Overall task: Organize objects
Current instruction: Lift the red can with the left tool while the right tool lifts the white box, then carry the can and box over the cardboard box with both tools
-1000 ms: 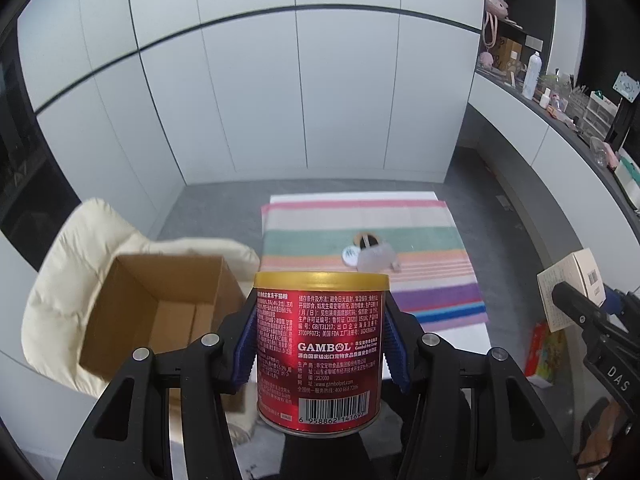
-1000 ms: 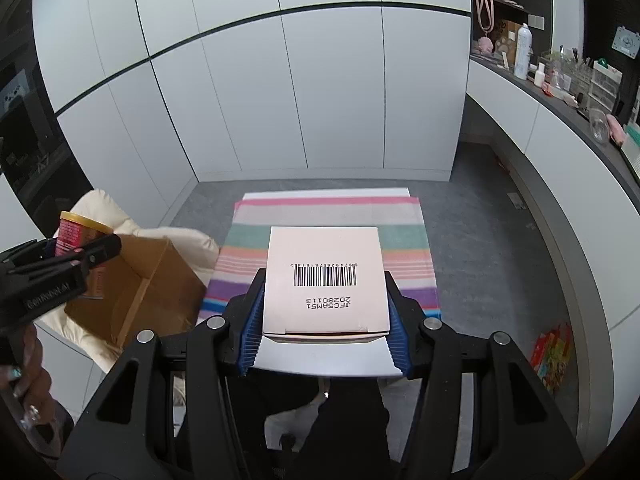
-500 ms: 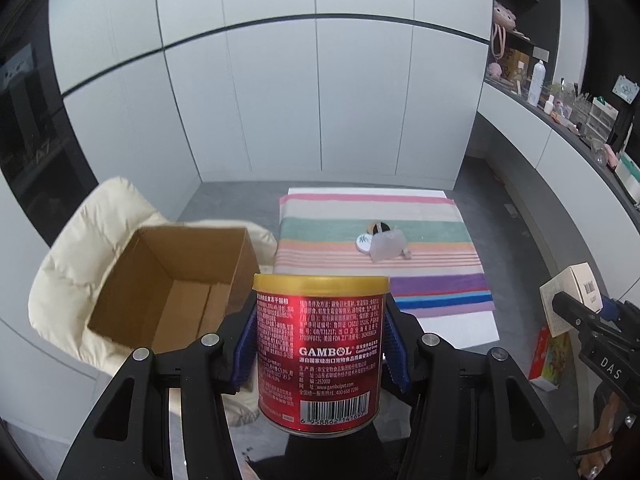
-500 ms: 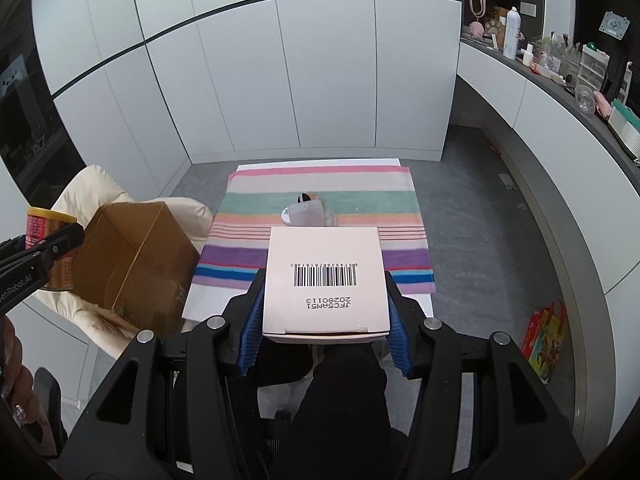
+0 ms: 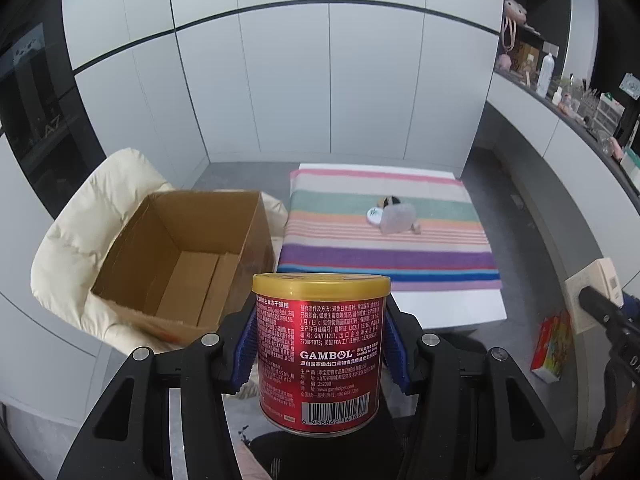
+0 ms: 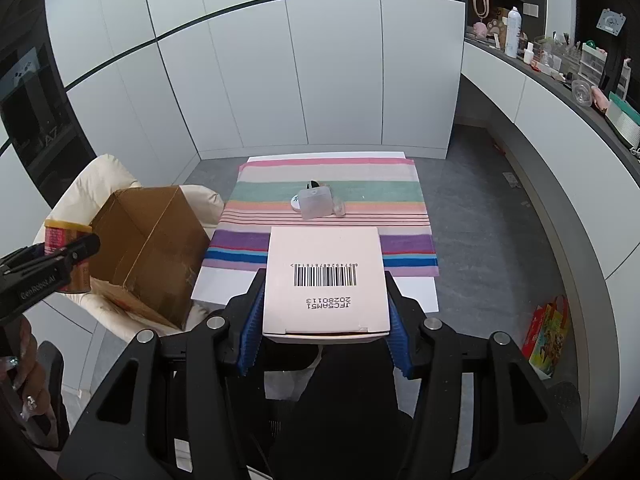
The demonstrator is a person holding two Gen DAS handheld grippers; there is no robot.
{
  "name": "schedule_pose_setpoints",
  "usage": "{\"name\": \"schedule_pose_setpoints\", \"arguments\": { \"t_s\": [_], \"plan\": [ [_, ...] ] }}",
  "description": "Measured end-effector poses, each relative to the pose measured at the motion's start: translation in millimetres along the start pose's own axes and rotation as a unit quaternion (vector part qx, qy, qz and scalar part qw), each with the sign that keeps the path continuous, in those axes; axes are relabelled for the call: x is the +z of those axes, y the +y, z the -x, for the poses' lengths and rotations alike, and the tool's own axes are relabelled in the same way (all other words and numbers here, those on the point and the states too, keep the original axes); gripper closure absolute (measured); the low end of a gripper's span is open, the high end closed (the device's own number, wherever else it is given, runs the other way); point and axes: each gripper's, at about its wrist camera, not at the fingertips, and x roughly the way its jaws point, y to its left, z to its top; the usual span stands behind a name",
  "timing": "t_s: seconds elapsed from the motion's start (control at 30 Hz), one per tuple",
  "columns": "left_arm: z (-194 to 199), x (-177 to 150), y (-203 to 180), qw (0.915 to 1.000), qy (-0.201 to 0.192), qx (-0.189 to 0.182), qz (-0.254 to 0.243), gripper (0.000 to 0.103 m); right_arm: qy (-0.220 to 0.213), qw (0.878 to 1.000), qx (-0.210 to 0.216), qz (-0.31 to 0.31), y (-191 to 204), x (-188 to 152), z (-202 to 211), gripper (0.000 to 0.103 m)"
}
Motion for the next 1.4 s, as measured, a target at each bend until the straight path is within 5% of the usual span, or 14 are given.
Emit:
{"name": "schedule_pose_setpoints", "arguments": {
  "t_s": [0.97,1.4],
  "plan": [
    [2.9,-21.0,52.0,0.9984,-0.014,0.034,0.044,0.049,0.031,0.999,0.015,0.026,23.3,-11.4,-21.4,0.049],
    [-1.5,-44.2,102.4,0.9930,-0.008,0.073,0.092,0.049,0.067,0.991,0.065,0.093,84.3,-10.9,-62.4,0.049]
  ]
}}
